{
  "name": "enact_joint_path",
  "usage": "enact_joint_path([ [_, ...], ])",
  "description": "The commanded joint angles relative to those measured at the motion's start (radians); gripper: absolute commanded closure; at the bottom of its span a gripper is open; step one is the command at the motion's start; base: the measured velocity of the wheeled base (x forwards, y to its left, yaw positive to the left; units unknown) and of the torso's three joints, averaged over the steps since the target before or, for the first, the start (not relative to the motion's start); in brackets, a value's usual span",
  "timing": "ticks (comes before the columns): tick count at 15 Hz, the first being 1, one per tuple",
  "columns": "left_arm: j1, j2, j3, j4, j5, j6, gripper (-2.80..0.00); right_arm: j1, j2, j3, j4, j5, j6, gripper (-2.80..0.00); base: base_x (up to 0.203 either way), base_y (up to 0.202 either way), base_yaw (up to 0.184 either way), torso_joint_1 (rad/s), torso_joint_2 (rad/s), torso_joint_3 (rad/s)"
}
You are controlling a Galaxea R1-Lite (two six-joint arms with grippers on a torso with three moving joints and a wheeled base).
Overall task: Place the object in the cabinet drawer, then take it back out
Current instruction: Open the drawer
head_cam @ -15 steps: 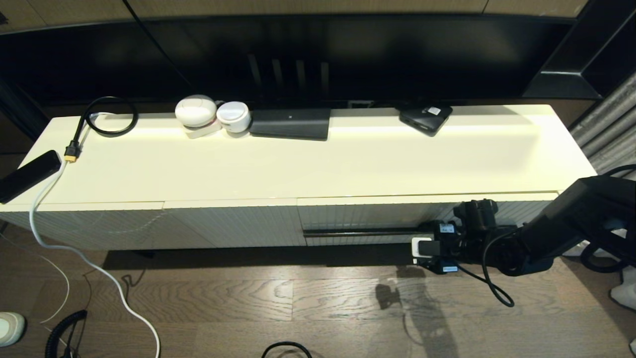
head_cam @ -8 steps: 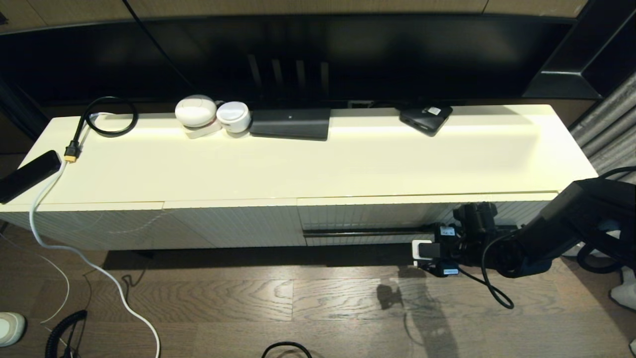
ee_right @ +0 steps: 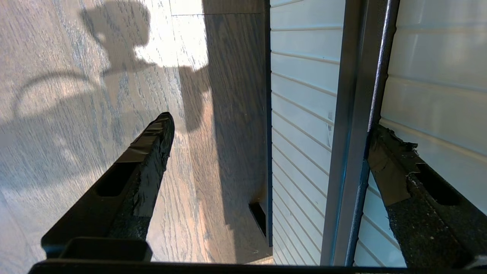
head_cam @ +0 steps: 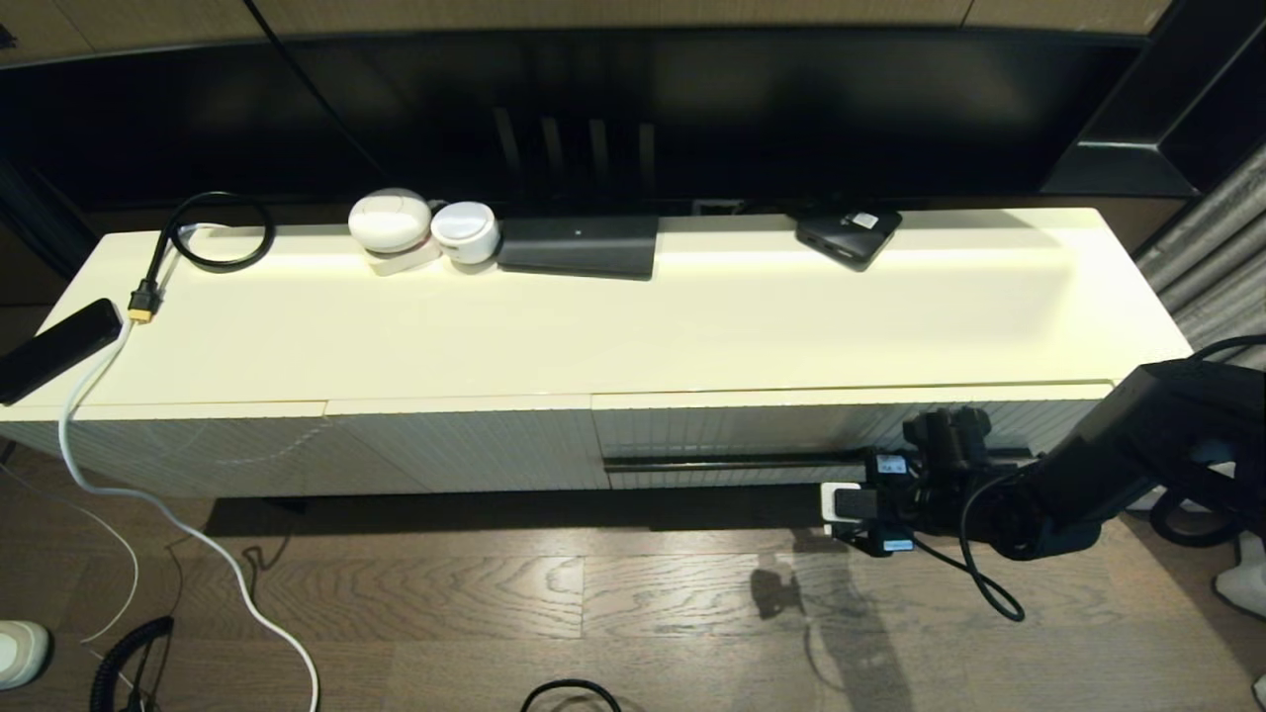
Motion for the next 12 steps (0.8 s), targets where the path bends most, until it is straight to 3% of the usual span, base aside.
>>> enact_joint_path([
  [1,0.001,0.000,0.000,0.000,0.000,-0.001,0.00,0.000,-0.003,0.039,-0.009,0.001,-0.007,-2.80,0.000,0.000,0.000,0.000,0.00,0.000],
  [12,0.000,0.000,0.000,0.000,0.000,-0.001,0.00,0.002,-0.098,0.211,-0.003,0.003,-0.006,-2.80,0.000,0.000,0.000,0.000,0.00,0.000],
])
